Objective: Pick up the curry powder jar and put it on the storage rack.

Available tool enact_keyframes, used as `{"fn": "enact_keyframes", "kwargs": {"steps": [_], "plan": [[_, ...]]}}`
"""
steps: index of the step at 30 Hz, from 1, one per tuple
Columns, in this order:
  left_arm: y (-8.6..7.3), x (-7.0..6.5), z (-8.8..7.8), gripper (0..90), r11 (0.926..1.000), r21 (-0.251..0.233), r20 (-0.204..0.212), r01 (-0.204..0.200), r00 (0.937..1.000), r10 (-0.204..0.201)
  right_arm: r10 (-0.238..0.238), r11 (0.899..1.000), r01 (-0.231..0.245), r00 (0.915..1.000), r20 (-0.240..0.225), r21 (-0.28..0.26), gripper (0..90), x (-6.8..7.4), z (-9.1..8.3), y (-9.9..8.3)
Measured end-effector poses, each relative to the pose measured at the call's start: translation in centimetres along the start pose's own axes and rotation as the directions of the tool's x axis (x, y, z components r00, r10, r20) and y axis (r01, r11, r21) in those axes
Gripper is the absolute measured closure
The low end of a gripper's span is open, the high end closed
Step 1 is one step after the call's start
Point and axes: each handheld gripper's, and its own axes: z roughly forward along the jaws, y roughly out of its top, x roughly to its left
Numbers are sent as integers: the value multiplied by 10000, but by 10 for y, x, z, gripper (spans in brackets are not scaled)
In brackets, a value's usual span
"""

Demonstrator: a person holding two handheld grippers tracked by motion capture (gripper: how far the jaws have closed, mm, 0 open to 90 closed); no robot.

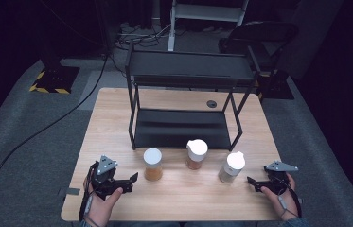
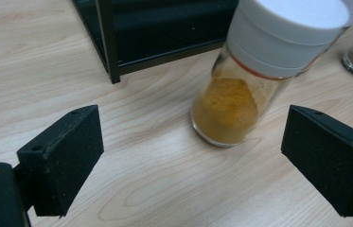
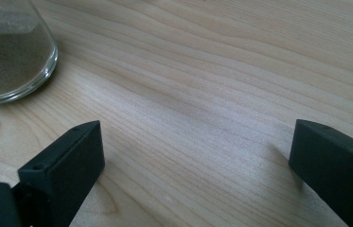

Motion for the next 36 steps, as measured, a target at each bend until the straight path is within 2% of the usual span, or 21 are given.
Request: {"fn": "enact_keyframes", "kwargs": {"steps": [5, 9, 17, 28, 36], "plan": [[6, -9, -5, 62, 9997, -131, -140, -192, 9997, 191, 4, 10000, -4, 10000, -1, 1, 40, 0, 0, 0], [11, -16, -6, 60, 9991, -312, 40, -283, 9996, 285, 3, 10000, -3, 10000, -1, 0, 40, 0, 0, 0], [18, -28, -5, 56, 9984, -378, 266, -421, 9987, 431, 0, 10000, 0, 10000, -1, -1, 40, 0, 0, 0], [22, -38, 3, 56, 9973, -550, 416, -479, 9979, 502, 4, 10000, -4, 10000, -1, -1, 40, 0, 0, 0], [27, -43, 10, 56, 9954, -731, 321, -621, 9974, 646, 5, 10000, -5, 10000, -1, -2, 40, 0, 0, 0]]}}
